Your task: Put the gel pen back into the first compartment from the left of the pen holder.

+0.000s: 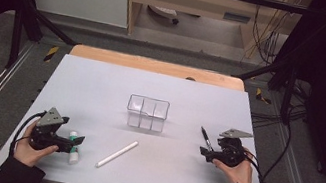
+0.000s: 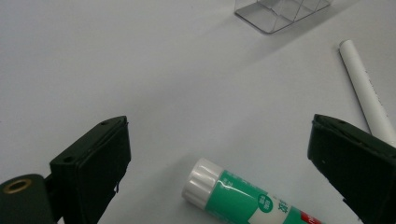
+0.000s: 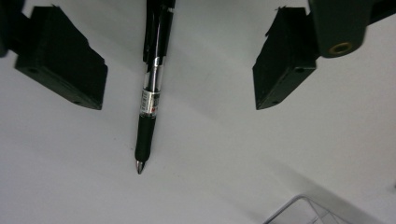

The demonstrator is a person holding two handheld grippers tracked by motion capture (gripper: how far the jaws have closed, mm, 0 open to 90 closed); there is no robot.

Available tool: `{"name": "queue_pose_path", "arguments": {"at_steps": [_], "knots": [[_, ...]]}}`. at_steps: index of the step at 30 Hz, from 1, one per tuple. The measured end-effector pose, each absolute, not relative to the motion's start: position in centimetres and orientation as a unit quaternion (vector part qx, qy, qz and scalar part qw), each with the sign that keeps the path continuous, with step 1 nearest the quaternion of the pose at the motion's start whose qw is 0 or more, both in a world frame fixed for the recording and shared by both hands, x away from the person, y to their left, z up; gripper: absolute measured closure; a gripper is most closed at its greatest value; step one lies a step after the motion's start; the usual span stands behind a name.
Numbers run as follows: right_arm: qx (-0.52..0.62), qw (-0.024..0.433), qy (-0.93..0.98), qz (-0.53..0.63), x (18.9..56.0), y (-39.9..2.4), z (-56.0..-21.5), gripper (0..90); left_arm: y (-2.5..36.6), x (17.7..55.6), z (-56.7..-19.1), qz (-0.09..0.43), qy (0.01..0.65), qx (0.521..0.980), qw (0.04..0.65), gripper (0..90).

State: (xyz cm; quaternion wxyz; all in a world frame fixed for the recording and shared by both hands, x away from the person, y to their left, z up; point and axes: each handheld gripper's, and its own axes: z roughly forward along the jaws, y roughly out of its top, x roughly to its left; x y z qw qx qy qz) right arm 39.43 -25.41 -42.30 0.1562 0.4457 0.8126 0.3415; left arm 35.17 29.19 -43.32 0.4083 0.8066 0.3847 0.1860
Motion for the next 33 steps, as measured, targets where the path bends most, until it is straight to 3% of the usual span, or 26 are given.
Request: {"name": "queue_pose_path", "arguments": {"at_steps": [4, 10, 33], "knots": [[0.447, 0.157, 0.811, 0.342, 40.2, -25.1, -42.3, 10.1, 29.2, 35.2, -43.4, 0.186, 0.386, 0.807, 0.407, 5.7], [0.451, 0.155, 0.813, 0.335, 41.5, -24.7, -42.3, 8.9, 29.3, 35.2, -43.4, 0.186, 0.387, 0.806, 0.408, 5.7], [0.465, 0.152, 0.818, 0.303, 45.9, -23.9, -42.9, 57.6, 29.3, 35.2, -43.4, 0.185, 0.387, 0.806, 0.407, 5.7]]}}
